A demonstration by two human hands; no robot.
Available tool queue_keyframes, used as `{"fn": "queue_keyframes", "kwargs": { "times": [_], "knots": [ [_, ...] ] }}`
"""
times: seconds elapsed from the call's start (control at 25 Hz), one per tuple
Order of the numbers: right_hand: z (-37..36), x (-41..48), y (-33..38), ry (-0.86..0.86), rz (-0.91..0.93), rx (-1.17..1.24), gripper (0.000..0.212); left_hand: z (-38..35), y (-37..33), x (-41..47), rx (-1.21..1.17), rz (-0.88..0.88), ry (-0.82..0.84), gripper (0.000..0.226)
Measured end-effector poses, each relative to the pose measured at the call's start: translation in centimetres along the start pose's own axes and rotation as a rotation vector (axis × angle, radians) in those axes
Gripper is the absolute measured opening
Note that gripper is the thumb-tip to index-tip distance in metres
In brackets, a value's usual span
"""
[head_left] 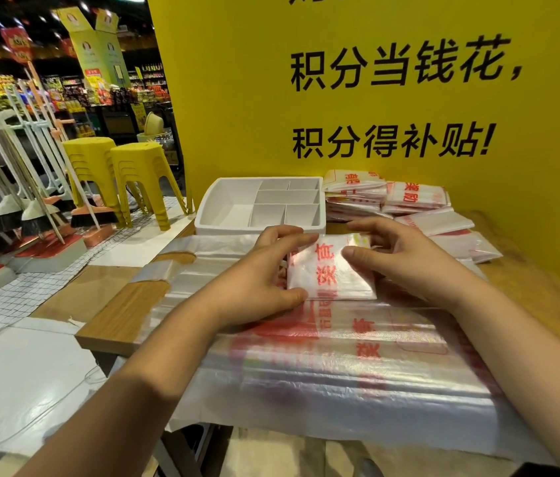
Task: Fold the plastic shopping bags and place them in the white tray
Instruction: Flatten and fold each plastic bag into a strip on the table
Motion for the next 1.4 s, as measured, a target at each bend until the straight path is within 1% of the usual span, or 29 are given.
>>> {"fn": "queue_keyframes", "kwargs": {
  "times": [0.08, 0.24, 0.32, 0.4, 0.48, 0.56, 0.64, 0.68, 0.76, 0.84, 1.0, 1.16, 1.24, 1.32, 1.4],
  "knots": [
    [-0.5, -0.1, 0.0, 0.046, -0.029, 0.057, 0.034, -0.2, -0.4, 0.3, -0.081, -0.01, -0.011, 0.066],
    [-1.8, -0.2, -0.4, 0.125, -0.117, 0.179, 0.028, -0.3, -0.2, 0.8, -0.276, 0.006, -0.053, 0.049],
    [-2.2, -0.2, -0.3, 0.159, -0.12, 0.147, 0.024, -0.6, -0.4, 1.0, -0.342, -0.01, -0.019, 0.047],
    [-2.3, -0.2, -0.4, 0.183, -0.123, 0.123, 0.021, -0.7, -0.7, 1.1, -0.348, -0.017, 0.004, 0.046],
    [-2.2, -0.1, -0.7, 0.18, -0.14, 0.134, 0.017, -0.5, -1.0, 1.0, -0.292, -0.008, -0.022, 0.046],
    [-1.7, 0.0, -1.2, 0.138, -0.168, 0.129, 0.013, 0.0, -1.0, 0.5, -0.097, 0.015, -0.114, 0.05],
    [-0.6, 0.3, -1.5, 0.053, -0.175, 0.113, 0.016, 0.5, -0.7, -0.3, 0.118, 0.053, -0.221, 0.056],
    [0.1, 0.5, -1.5, -0.004, -0.168, 0.114, 0.016, 0.4, -0.7, -0.7, 0.185, 0.063, -0.23, 0.054],
    [1.7, 0.7, -1.5, -0.126, -0.14, 0.123, 0.016, -1.3, -0.7, -1.1, 0.3, 0.065, -0.131, 0.051],
    [2.7, 0.8, -1.5, -0.205, -0.116, 0.139, 0.016, -3.1, -0.5, -1.2, 0.413, 0.059, -0.024, 0.055],
    [6.0, 1.4, -1.0, -0.328, -0.18, 0.206, 0.02, -3.2, -0.3, -0.8, 0.423, 0.05, -0.025, 0.059],
    [12.9, 3.0, 1.1, -0.385, -0.211, 0.052, 0.019, -3.3, -0.2, -0.4, 0.468, 0.007, -0.027, 0.061],
    [15.9, 3.5, 0.9, -0.428, -0.253, 0.023, 0.018, -3.6, -0.2, -0.5, 0.469, -0.007, -0.016, 0.07],
    [17.1, 5.1, 1.2, -0.428, -0.249, 0.027, 0.017, -3.7, -0.3, -0.2, 0.462, -0.014, -0.024, 0.078],
    [16.4, 8.2, 2.0, -0.372, -0.218, 0.032, 0.015, -3.5, -0.3, 0.2, 0.447, -0.02, -0.057, 0.077]
  ]
}}
Point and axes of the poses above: each hand's wrist, its own x-axis towards the middle knuckle, its own z-axis out of the back of the hand, y = z × x, the point moved 10 cm from there along x, towards the middle knuckle, and after that the axes turned 4 degrees about z, right-handed, at the moved point
